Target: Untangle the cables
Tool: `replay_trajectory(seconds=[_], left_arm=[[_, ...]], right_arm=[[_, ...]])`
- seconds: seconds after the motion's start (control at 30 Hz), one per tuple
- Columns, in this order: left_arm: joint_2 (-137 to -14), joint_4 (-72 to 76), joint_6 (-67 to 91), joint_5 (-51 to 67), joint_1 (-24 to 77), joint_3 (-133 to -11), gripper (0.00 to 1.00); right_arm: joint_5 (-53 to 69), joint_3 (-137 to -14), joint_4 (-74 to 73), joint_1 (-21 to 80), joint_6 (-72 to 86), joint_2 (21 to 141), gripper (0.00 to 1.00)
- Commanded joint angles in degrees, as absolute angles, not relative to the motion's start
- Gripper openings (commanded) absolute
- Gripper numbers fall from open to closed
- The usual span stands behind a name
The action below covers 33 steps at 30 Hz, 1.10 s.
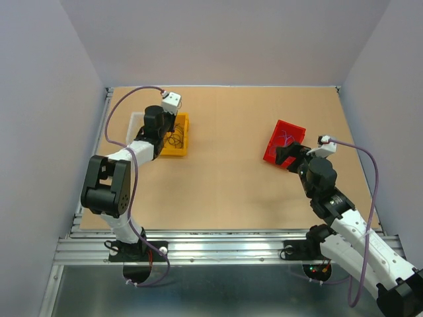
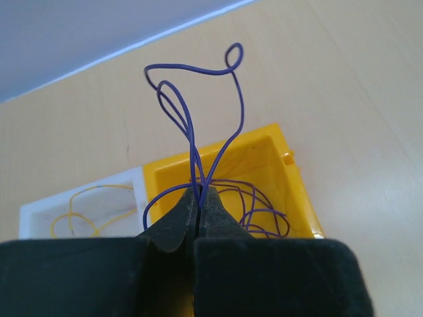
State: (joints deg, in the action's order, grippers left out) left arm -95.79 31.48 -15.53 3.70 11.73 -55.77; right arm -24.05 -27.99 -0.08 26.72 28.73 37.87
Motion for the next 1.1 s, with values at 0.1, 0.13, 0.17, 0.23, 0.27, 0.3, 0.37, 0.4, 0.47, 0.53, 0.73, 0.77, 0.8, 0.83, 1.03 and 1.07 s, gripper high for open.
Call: replay_trajectory(seconds=[0.1, 0.13, 0.17, 0.23, 0.27, 0.3, 0.37, 0.4, 0.47, 0.53, 0.73, 0.77, 0.8, 0.83, 1.03, 1.07], left_arm=[[-96.23, 32.63, -21.53, -7.54, 19.32, -53.88, 0.00], [-96.59, 31.82, -21.71, -8.08, 19.77, -54.14, 0.00], [-96.85, 30.77, -20.93, -8.35, 19.95, -54.66, 0.00], [-97.73, 26.73, -19.78, -7.82, 19.95, -55.72, 0.00], [-98.17, 25.07, -19.25, -7.74, 20.04, -57.46, 0.00], [-99.22, 20.87, -18.20, -7.30, 20.04, -58.61, 0.00], [-100.02, 18.29, -17.58, -7.03, 19.95, -60.11, 0.00], [-100.19, 17.50, -17.14, -7.12, 19.95, -60.12, 0.00], [-100.46, 17.49, -16.79, -7.91, 19.69, -59.77, 0.00], [-100.81, 16.35, -16.09, -8.18, 19.08, -60.12, 0.00], [-102.21, 9.51, -15.38, -3.70, 16.35, -62.13, 0.00], [-102.74, 8.19, -15.38, -2.73, 15.74, -62.75, 0.00], [-103.53, 6.17, -15.12, -0.38, 14.43, -63.88, 0.00], [-103.88, 5.54, -14.94, 1.39, 13.46, -64.42, 0.00], [-105.38, 4.31, -14.58, 6.68, 9.14, -65.83, 0.00], [-105.47, 4.31, -14.68, 6.59, 9.14, -65.74, 0.00]], right_arm=[[-25.31, -27.07, 1.14, 27.07, 28.04, 37.88, 1.00], [-25.31, -27.07, 1.23, 26.98, 28.04, 37.97, 1.00], [-25.31, -26.98, 1.23, 26.98, 28.04, 37.79, 1.00], [-25.31, -27.07, 1.23, 26.98, 28.04, 37.79, 1.00], [-25.23, -26.98, 1.23, 26.98, 28.04, 37.71, 1.00], [-25.14, -26.98, 1.23, 27.07, 28.04, 37.62, 1.00], [-25.05, -26.98, 1.23, 26.98, 28.04, 37.53, 1.00], [-25.05, -26.98, 1.23, 26.98, 28.04, 37.44, 1.00], [-24.96, -26.89, 1.23, 26.98, 28.04, 37.44, 1.00], [-24.87, -26.81, 1.23, 26.98, 28.04, 37.27, 1.00], [-24.52, -26.81, 1.23, 26.98, 27.95, 37.44, 1.00], [-24.35, -26.89, 1.23, 26.98, 27.95, 37.62, 1.00], [-24.08, -27.07, 1.23, 26.98, 27.95, 37.97, 1.00], [-24.00, -27.07, 1.23, 27.07, 27.86, 38.23, 1.00], [-23.82, -27.25, 1.23, 27.07, 27.86, 39.02, 1.00], [-23.82, -27.16, 1.23, 26.98, 27.95, 38.94, 1.00]])
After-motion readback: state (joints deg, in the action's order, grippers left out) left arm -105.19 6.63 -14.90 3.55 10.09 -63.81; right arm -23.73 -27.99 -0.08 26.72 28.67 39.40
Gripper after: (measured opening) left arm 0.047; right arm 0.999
